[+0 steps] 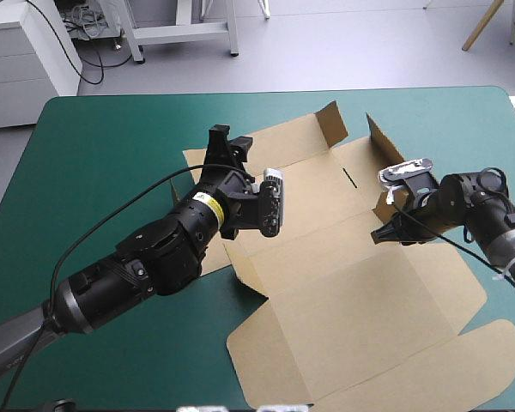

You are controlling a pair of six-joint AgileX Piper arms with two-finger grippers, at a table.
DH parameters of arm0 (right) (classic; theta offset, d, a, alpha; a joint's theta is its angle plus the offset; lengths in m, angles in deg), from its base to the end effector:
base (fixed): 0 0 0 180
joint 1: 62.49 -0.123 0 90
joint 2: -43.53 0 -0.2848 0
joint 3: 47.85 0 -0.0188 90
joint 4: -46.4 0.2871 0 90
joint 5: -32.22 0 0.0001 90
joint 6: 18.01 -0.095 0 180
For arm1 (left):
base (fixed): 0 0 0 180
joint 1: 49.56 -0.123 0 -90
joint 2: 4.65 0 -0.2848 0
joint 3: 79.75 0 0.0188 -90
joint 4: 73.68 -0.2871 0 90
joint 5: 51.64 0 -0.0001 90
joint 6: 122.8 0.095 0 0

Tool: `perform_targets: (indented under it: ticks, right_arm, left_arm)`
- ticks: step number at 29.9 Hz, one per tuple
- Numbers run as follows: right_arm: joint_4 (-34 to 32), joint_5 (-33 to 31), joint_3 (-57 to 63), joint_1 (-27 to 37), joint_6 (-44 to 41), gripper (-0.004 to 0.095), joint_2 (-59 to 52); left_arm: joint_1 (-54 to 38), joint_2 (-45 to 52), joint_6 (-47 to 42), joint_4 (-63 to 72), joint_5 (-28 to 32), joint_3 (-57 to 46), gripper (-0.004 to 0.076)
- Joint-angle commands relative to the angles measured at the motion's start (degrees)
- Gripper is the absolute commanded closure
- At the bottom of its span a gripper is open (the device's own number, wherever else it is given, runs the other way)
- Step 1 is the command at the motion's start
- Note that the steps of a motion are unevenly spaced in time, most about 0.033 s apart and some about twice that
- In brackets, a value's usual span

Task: Fold the box

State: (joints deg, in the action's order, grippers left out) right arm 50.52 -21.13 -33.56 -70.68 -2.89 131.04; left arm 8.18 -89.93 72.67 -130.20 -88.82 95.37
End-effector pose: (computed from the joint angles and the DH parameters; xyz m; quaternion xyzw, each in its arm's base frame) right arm 0.3084 0.0499 0.2812 -0.1827 0.9588 0.0197 0.2166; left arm 0.2216 -0.2613 0.3929 0.6403 0.5078 0.2544 0.5172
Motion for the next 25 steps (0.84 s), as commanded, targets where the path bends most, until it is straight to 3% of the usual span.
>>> perform_targets:
  ticks: [1,15,19,25]
  right_arm:
    - [0.6,1.6,-1.8,0.1,0.4,0.0610,-1.7]
    - [1.0,2.8,-1.9,0.1,0.4,0.0610,-1.7]
    - [4.9,3.7,-3.0,0.1,3.5,0.0595,-1.8]
    - [9.2,3.5,-6.2,0.1,7.2,0.0359,-1.8]
  left_arm:
    - [0.2,1.7,-0.9,-2.3,1.6,2.1,0.0251]
    - [0.2,1.7,-0.9,-2.6,1.6,2.1,0.0251]
    - [0.2,1.7,-0.9,-2.6,1.6,2.1,0.0251]
    - [0.2,1.7,-0.9,-2.6,1.6,2.1,0.0251]
